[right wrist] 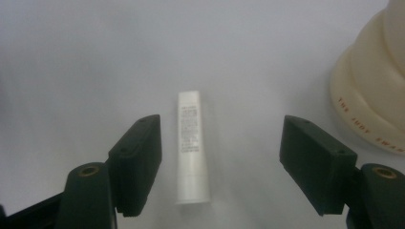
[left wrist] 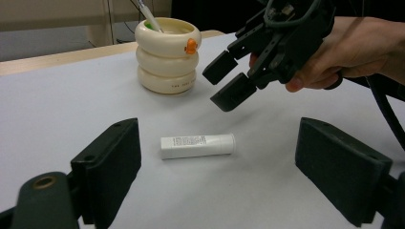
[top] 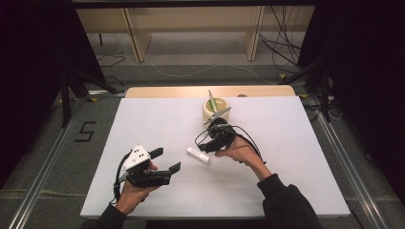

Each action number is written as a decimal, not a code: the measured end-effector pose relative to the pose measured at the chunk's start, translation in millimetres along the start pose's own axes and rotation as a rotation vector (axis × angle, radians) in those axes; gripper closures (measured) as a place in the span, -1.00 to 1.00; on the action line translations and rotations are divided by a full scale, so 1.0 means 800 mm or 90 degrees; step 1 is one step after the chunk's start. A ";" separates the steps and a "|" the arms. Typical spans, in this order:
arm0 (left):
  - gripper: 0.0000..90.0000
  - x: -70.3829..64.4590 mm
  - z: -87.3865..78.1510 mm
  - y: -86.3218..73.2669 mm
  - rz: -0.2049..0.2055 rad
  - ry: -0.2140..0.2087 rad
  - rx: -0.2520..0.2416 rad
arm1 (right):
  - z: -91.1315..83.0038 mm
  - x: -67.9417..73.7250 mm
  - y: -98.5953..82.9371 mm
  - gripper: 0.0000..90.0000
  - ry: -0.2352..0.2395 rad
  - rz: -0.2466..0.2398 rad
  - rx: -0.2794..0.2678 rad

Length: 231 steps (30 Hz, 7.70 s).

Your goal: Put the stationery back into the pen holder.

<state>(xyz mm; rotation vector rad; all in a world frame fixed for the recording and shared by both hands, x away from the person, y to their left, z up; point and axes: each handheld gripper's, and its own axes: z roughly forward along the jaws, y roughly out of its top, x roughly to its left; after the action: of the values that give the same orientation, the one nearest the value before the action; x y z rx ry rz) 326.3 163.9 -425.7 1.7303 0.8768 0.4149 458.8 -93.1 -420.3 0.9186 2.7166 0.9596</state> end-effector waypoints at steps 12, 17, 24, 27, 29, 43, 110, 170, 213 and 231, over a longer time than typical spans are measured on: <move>-0.66 0.000 0.000 0.000 0.000 0.000 0.001 | 0.019 0.008 -0.004 -0.29 0.014 -0.017 0.081; -0.66 0.000 0.000 0.000 0.000 0.000 0.001 | 0.026 0.009 -0.006 -0.25 0.018 -0.021 0.114; -0.66 0.000 0.000 0.000 0.001 0.000 0.000 | 0.035 0.008 -0.008 -0.20 0.024 -0.021 0.145; -0.66 0.000 0.000 0.000 0.000 0.000 0.000 | 0.038 0.008 -0.009 -0.18 0.025 -0.018 0.157; -0.66 0.000 0.000 0.000 0.002 0.000 0.000 | 0.041 0.008 -0.009 -0.17 0.023 -0.018 0.163; -0.66 0.000 0.000 0.000 0.002 0.000 -0.001 | 0.055 0.011 -0.010 0.02 0.021 -0.010 0.204; -0.66 0.007 -0.001 0.001 -0.009 0.007 -0.002 | -0.011 0.058 -0.063 0.50 -0.037 -0.212 0.084; -0.53 -0.041 0.104 0.050 0.164 -0.176 0.428 | -0.020 0.151 -0.149 0.51 -0.439 -0.802 -0.042; 0.45 -0.050 0.144 0.047 0.203 -0.265 0.531 | -0.008 0.160 -0.160 0.51 -0.453 -0.890 -0.050; 0.55 -0.046 0.147 0.045 0.187 -0.291 0.533 | -0.007 0.156 -0.162 0.41 -0.448 -0.881 -0.049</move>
<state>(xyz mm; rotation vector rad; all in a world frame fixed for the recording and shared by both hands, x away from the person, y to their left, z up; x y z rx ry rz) 392.0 53.8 -427.0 2.5978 0.4712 -0.2129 290.6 -103.0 -483.2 -0.5847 1.9028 0.2954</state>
